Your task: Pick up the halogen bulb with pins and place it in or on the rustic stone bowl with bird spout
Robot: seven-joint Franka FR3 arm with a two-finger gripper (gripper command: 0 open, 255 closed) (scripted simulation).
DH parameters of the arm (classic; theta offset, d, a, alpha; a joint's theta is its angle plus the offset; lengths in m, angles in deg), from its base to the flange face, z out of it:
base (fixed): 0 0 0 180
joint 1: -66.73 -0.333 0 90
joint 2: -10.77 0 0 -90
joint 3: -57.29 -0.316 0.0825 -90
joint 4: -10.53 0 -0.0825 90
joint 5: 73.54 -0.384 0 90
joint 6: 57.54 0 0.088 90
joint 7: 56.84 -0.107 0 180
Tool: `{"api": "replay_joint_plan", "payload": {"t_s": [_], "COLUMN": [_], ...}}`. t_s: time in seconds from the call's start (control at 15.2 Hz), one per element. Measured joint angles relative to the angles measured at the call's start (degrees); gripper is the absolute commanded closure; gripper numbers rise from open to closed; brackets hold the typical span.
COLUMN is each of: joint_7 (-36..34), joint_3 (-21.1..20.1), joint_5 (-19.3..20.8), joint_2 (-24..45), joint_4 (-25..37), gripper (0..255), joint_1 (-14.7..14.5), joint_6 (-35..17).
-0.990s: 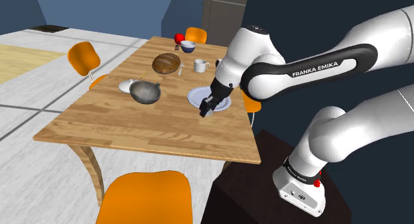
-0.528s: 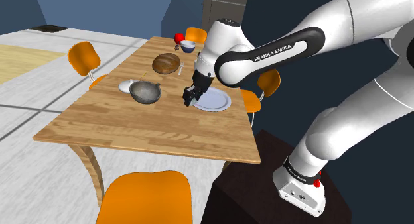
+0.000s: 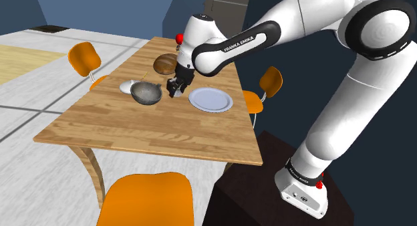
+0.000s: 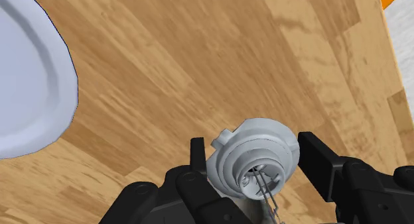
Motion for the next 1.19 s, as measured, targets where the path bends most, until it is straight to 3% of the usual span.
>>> {"api": "replay_joint_plan", "payload": {"t_s": [0.66,1.06,1.12,1.19], "joint_7": [-2.0,0.1,0.9,1.3], "joint_3": [2.8,4.9,5.5,5.8], "joint_5": [9.4,12.0,12.4,12.6], "joint_2": [22.6,39.1,44.0,46.4], "joint_4": [29.0,54.8,63.3,67.1], "gripper": [255,255,255,255], "joint_1": [-2.8,-7.1,-8.8,-9.5], "joint_6": [8.2,17.7,21.0,22.5]}}
